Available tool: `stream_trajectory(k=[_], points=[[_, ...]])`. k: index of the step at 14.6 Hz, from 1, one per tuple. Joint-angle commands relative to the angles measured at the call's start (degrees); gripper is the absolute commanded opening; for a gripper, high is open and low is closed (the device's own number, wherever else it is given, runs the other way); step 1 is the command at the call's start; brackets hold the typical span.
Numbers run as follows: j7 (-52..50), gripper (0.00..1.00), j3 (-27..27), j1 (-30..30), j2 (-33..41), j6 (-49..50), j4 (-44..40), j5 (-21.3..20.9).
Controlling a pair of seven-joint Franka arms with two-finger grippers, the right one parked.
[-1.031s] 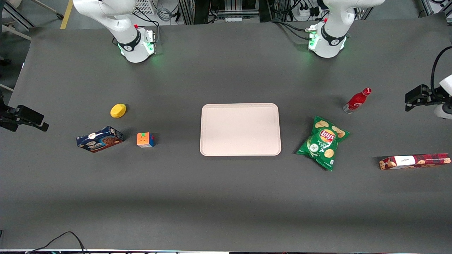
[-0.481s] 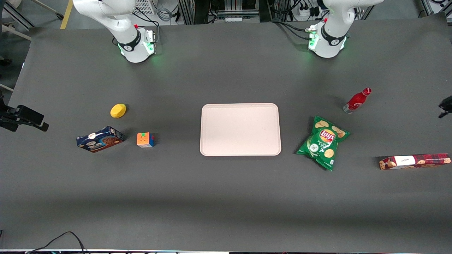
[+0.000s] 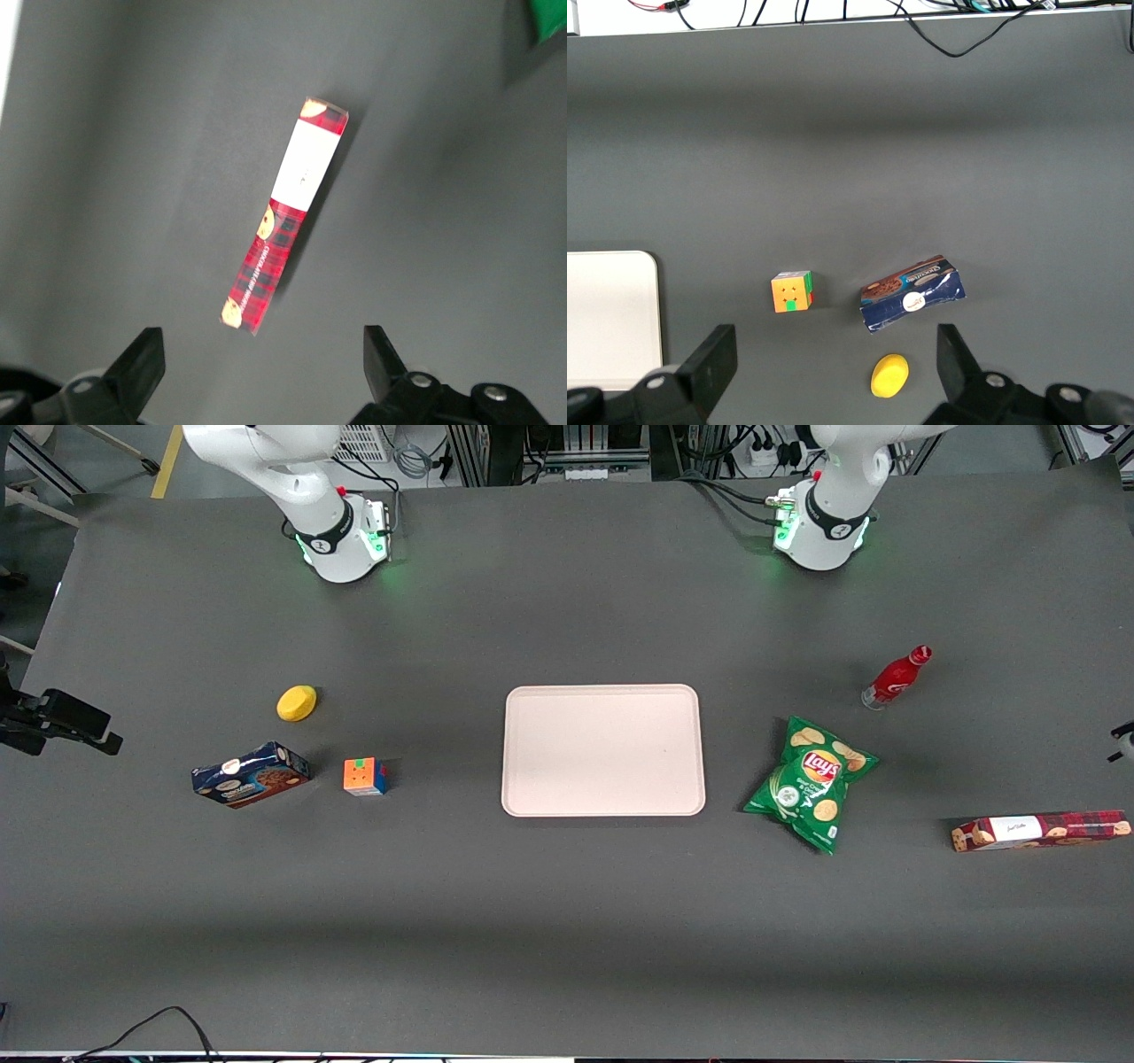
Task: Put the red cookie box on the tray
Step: 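Move the left gripper down toward the red plaid cookie box, then close the left gripper on the end of the red plaid cookie box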
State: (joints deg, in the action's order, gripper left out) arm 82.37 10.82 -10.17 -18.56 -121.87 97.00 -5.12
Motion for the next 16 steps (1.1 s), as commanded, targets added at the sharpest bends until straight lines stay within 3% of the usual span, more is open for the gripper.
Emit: stream_trajectory(k=[1,6,12,16], points=[[11.6,1.00,0.1,-1.4,-6.4,-6.5,-0.8,4.4],[13.8,1.00,0.0,-1.3,-12.3,-11.0,-0.8,5.3],[19.8,1.00,0.0,-1.3,-17.6,-11.5,-1.1,11.1],[22.6,1.00,0.0,-1.3,-19.4,-13.6,-1.7,11.9]])
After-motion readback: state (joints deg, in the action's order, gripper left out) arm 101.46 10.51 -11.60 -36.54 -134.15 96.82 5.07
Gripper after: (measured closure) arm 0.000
